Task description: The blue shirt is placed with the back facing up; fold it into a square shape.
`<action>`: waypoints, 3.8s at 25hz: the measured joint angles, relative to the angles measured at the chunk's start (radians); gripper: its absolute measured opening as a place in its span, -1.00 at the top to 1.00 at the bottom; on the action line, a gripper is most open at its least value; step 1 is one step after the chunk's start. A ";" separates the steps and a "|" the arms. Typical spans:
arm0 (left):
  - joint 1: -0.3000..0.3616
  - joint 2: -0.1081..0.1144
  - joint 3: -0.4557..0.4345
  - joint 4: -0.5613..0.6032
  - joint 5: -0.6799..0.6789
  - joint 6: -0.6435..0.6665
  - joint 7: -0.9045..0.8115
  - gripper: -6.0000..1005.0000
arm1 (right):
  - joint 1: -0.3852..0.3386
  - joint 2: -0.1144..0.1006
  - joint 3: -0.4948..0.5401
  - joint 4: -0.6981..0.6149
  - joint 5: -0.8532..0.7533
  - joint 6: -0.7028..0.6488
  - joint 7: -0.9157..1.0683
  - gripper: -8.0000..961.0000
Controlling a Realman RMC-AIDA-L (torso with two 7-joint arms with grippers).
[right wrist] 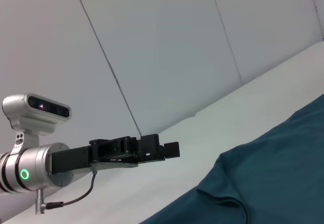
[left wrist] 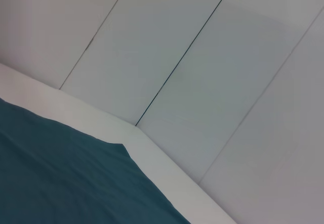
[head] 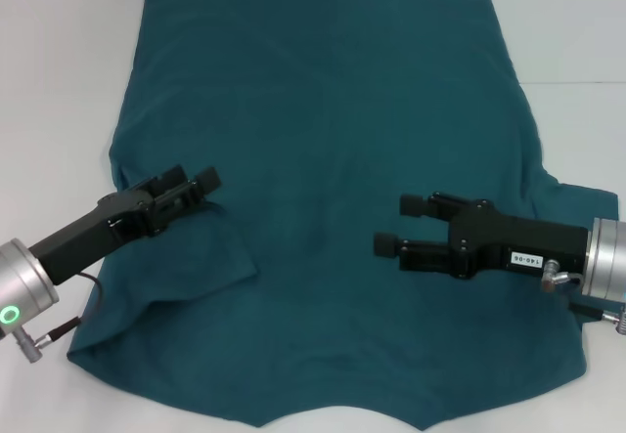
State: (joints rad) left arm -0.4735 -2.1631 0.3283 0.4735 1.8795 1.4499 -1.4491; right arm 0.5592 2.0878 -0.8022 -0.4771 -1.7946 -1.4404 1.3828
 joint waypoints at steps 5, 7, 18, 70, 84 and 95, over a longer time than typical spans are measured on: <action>0.000 0.000 0.010 0.000 0.000 0.012 0.017 -0.52 | -0.004 -0.004 0.011 -0.002 0.002 -0.011 0.015 -0.96; -0.002 0.000 0.015 -0.003 0.003 0.031 0.048 -0.55 | -0.006 -0.007 0.029 -0.005 0.003 -0.023 0.033 -0.96; -0.002 -0.007 0.092 -0.020 0.008 0.099 0.237 -0.55 | -0.042 -0.039 0.122 -0.017 -0.023 -0.020 0.206 -0.96; -0.015 -0.004 0.225 -0.018 0.138 0.061 0.431 -0.53 | -0.159 -0.150 0.174 -0.107 -0.241 0.265 0.750 -0.94; -0.017 -0.004 0.225 -0.020 0.138 0.061 0.431 -0.53 | -0.158 -0.116 0.186 -0.105 -0.237 0.251 0.732 -0.71; -0.023 -0.004 0.252 -0.017 0.137 0.059 0.430 -0.53 | -0.156 -0.096 0.275 -0.104 -0.233 0.229 0.698 0.43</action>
State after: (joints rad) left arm -0.4963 -2.1666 0.5799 0.4565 2.0170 1.5091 -1.0195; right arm 0.4034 1.9921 -0.5269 -0.5813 -2.0277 -1.2110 2.0809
